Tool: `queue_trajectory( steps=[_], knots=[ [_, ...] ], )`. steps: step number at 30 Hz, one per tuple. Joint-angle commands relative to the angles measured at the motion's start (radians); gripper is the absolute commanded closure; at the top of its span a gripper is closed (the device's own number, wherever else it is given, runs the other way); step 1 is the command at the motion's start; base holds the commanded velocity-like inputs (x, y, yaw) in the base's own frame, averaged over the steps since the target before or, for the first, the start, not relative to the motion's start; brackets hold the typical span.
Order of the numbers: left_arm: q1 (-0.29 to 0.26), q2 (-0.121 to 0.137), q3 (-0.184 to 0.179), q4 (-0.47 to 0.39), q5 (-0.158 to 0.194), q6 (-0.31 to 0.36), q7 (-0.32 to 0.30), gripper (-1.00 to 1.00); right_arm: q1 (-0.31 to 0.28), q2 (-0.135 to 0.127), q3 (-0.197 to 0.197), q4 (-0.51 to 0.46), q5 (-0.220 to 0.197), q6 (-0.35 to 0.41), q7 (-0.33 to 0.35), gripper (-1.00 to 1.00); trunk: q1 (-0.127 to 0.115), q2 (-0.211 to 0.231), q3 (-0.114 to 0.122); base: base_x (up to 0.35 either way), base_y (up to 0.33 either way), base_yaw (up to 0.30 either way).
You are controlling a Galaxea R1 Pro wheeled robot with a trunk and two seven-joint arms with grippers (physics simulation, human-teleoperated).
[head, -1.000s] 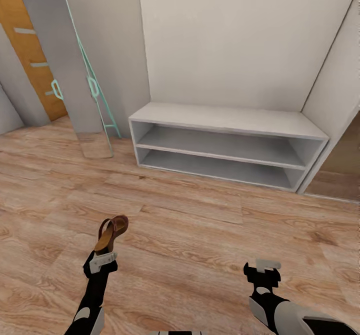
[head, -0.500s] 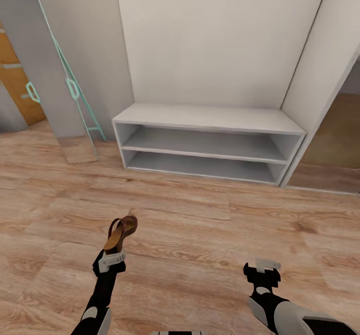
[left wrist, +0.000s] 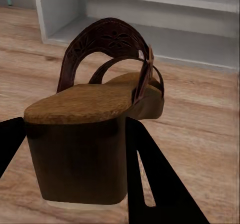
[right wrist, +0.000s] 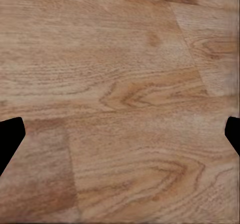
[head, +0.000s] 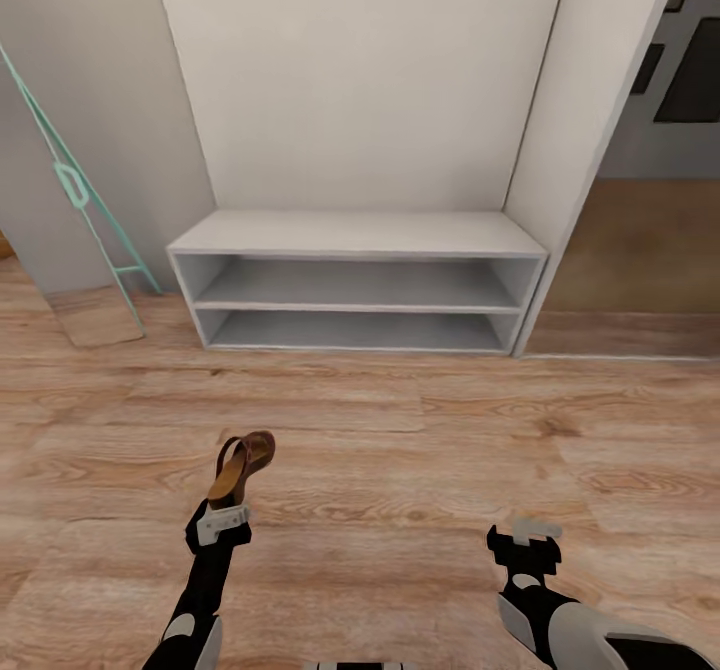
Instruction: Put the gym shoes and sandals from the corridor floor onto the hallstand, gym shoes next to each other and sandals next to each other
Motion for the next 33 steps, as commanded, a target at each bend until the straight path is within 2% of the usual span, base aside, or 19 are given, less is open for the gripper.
queue_trajectory(
  steps=[1,23,33],
  knots=[
    [0.000,0.000,0.000,0.000,0.000,0.000,0.000,1.00,0.000,0.000,0.000,0.000,0.000,0.000,0.000,-1.00,0.000,0.000,0.000,0.000,0.000,-0.288],
    [0.000,0.000,-0.003,0.001,0.000,0.000,0.000,1.00,0.000,0.000,0.000,0.000,0.000,0.000,0.000,-1.00,0.000,0.000,-0.011,0.002,0.000,-0.275],
    [0.000,0.000,-0.006,0.001,0.000,0.000,-0.001,1.00,0.000,0.001,0.000,0.000,0.000,0.000,0.000,-1.00,0.000,0.000,-0.013,0.236,-0.032,-0.073]
  ],
)
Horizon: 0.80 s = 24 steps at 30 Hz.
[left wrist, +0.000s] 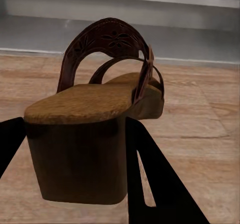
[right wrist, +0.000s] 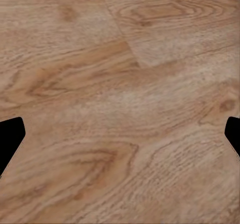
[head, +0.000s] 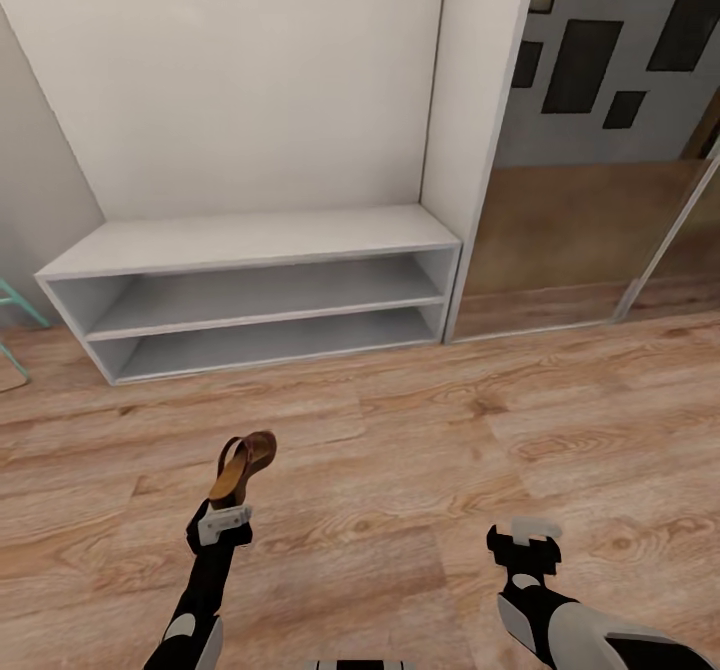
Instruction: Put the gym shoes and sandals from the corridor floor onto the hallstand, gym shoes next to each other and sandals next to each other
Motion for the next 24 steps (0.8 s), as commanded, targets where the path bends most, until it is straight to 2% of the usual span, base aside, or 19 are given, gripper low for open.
queue_trajectory(
  steps=[1,10,17,24],
  knots=[
    [0.000,0.000,-0.001,0.000,0.000,0.000,0.000,1.00,0.000,0.000,0.000,0.000,0.000,0.000,0.000,-1.00,0.000,0.000,0.000,0.304,-0.129,-0.012],
    [0.000,0.000,-0.030,0.001,-0.001,0.000,0.001,1.00,0.000,0.001,0.000,0.000,0.000,0.000,0.000,-1.00,0.000,0.000,0.000,0.262,-0.202,-0.004],
    [0.000,0.000,-0.034,0.001,-0.001,0.000,0.001,1.00,0.000,0.002,0.000,0.000,0.000,0.000,0.000,-1.00,0.000,0.000,0.000,0.058,-0.324,-0.035],
    [0.000,0.000,-0.035,0.001,-0.001,0.000,0.001,1.00,0.000,0.006,0.000,0.001,0.000,0.000,0.000,-1.00,0.000,0.000,0.000,0.010,-0.344,-0.212]
  ],
)
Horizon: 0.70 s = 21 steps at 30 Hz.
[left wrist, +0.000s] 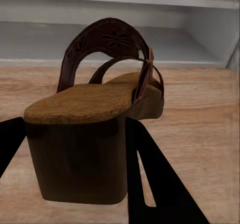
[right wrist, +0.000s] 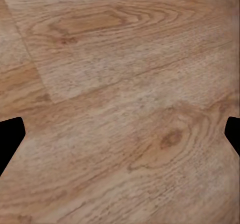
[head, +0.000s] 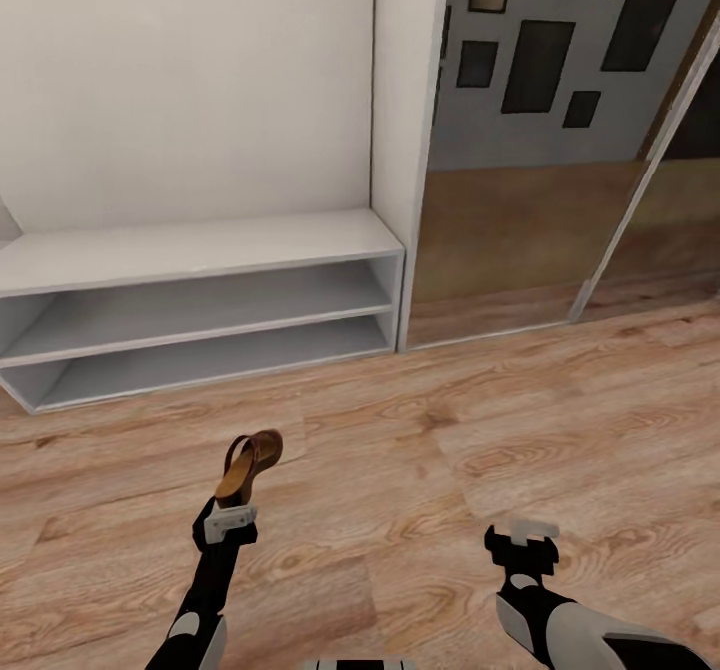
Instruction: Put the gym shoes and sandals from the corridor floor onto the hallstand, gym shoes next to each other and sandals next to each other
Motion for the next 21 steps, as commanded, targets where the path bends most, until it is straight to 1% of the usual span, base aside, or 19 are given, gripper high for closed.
queue_trajectory(
  steps=[1,4,11,15,17,21],
  knots=[
    [0.000,0.000,0.000,0.000,0.000,0.000,0.000,1.00,0.000,0.000,0.000,0.000,0.000,0.000,0.000,-1.00,0.000,0.000,0.000,0.013,-0.301,-0.243],
    [0.000,0.000,-0.001,-0.001,0.000,0.000,0.000,1.00,0.000,0.001,0.000,0.000,0.000,0.000,0.000,-1.00,0.000,0.000,0.000,0.137,-0.163,-0.148],
    [0.000,0.000,-0.002,-0.002,0.000,0.000,-0.001,1.00,0.000,0.014,0.000,0.001,0.000,0.000,0.000,-1.00,0.000,0.000,0.000,0.286,-0.046,-0.060],
    [0.000,0.000,-0.002,-0.001,0.000,0.000,-0.001,1.00,0.000,0.016,0.000,0.001,0.000,0.000,0.000,-1.00,0.000,0.000,0.000,0.185,-0.010,-0.198],
    [0.000,0.000,-0.002,-0.001,0.000,0.000,-0.001,1.00,0.000,0.017,0.000,0.001,0.000,0.000,0.000,-1.00,0.000,0.000,0.000,0.042,-0.033,-0.243],
    [0.000,0.000,-0.002,0.000,0.000,0.000,-0.001,1.00,0.000,0.017,0.000,0.001,0.000,0.000,0.000,-1.00,0.000,0.000,0.000,-0.153,-0.133,-0.269]
  ],
)
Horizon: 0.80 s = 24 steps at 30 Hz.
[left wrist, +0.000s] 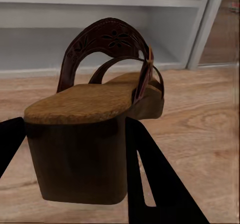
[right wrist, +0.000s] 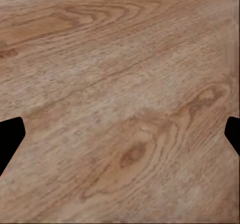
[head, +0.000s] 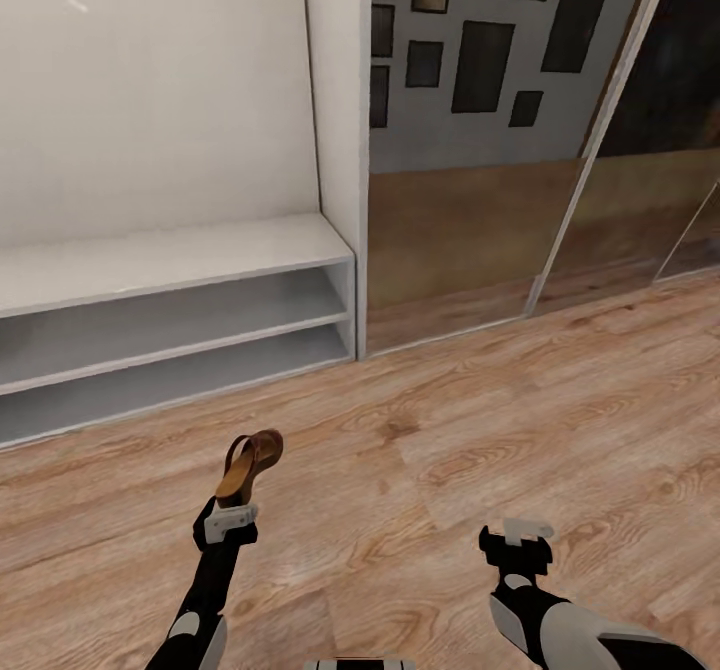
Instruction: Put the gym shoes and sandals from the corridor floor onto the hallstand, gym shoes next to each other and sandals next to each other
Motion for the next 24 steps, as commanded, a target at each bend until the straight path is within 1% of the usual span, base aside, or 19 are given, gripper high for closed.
queue_trajectory(
  steps=[1,6,10,24],
  knots=[
    [0.000,0.000,0.000,0.000,0.000,0.000,0.000,1.00,0.000,0.000,0.000,0.000,0.000,0.000,0.000,-1.00,0.000,0.000,0.000,-0.216,-0.185,-0.276],
    [0.000,0.000,0.000,0.000,0.000,0.000,0.001,1.00,0.000,0.000,0.000,0.000,0.000,0.000,0.000,-1.00,0.000,0.000,0.000,-0.176,-0.245,-0.265],
    [0.000,0.000,0.000,0.000,0.000,0.000,0.000,1.00,0.000,0.003,0.000,0.000,0.000,0.000,0.000,-1.00,0.000,0.000,0.000,0.039,-0.306,-0.109],
    [0.000,0.000,-0.001,-0.001,-0.001,0.000,0.000,1.00,0.000,0.010,0.001,0.001,0.000,0.001,0.000,-1.00,0.000,0.000,0.000,0.289,-0.216,-0.006]
  ],
)
